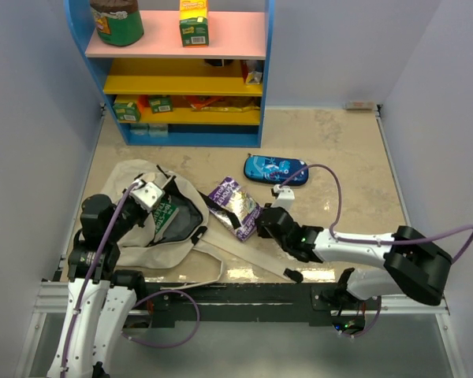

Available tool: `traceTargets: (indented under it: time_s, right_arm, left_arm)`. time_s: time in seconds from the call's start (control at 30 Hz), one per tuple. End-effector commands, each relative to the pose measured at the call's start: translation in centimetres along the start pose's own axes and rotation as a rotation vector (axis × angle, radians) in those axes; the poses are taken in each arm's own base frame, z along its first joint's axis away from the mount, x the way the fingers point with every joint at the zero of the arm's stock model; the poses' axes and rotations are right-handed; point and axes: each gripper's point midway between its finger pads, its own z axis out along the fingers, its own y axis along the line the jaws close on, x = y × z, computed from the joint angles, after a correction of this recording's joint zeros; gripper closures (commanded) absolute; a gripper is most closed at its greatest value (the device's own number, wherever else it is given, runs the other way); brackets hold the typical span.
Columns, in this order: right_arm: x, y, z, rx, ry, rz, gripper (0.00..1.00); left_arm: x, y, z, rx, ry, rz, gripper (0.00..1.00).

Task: Pack the student bag
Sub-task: Move the book to the center of the board.

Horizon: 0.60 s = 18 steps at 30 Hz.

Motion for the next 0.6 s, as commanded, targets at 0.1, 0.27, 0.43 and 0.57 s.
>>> traceTargets:
  time_s: [0.1, 0.27, 0.43, 0.57]
  right_arm:
    - [2.7, 0.7, -3.8, -0.113, 0.148, 0.012, 0.63]
    - [-3.5, 0.2, -4.4, 0.019, 0.001, -0.11, 0.25]
    - [-7.5, -1.0, -1.5, 0.037, -0.058, -0.181, 0.07]
    - [-7.3, -0.8, 1.8, 0.014, -0.03, -0.228, 0.06]
  left_arm:
    - [-6.3, 1.2, -2.8, -0.071, -0.218, 0.056, 1.0]
    - [-6.4, 1.2, -3.0, -0.07, -0.216, 0.055, 1.0]
    - [-6.5, 1.1, -3.1, -0.065, -0.22, 0.055, 1.0]
    - [-6.8, 1.2, -3.3, -0.067, -0.224, 0.055, 1.0]
